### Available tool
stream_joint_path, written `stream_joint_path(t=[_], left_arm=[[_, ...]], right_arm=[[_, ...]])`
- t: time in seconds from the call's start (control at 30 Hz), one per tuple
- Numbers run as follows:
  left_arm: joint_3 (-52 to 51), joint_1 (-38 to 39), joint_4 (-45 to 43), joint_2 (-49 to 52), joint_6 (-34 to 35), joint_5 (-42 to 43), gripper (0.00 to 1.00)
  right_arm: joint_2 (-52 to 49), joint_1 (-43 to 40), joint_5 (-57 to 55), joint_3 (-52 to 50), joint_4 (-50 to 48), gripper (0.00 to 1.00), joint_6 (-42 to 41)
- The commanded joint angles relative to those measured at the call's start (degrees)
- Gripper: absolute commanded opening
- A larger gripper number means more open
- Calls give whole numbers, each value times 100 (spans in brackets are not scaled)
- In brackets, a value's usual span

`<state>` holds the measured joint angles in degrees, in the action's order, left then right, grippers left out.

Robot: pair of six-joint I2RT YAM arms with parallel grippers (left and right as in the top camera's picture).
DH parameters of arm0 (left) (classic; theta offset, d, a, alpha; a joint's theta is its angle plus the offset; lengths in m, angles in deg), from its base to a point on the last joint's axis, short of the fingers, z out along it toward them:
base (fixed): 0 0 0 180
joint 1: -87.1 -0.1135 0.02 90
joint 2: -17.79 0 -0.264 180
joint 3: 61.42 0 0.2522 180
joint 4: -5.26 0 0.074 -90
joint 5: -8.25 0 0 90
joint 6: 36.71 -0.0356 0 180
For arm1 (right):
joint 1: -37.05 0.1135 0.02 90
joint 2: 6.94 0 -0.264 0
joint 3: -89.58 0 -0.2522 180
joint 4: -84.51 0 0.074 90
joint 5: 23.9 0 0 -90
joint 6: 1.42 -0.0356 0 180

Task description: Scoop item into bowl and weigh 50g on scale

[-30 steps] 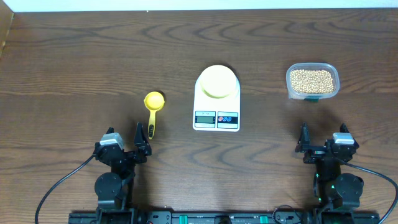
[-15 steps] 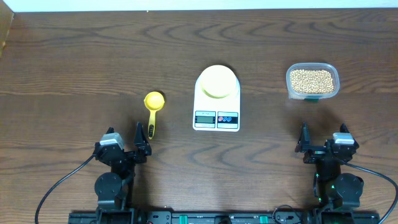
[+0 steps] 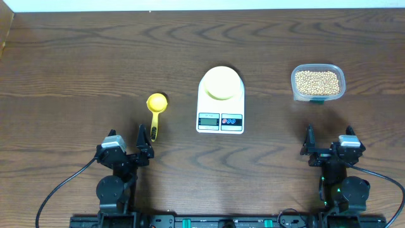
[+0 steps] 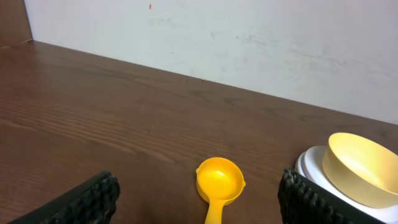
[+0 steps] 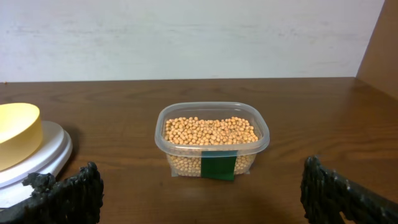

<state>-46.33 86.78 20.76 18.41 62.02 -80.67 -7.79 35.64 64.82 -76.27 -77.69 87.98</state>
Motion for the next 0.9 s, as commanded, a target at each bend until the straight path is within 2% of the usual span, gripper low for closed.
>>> stream_joint_path(t=[0.0,0.67,0.87], left_arm=[[-109,-26,120,-28,-96,-155,84],[236,-26,136,-26,-96,-153,84],[511,-26,505,122,-103,-157,84]], right_arm=[[57,50,-7,-7,22,99,46],[57,50,-7,-7,22,99,46],[57,50,-7,-7,22,99,46]])
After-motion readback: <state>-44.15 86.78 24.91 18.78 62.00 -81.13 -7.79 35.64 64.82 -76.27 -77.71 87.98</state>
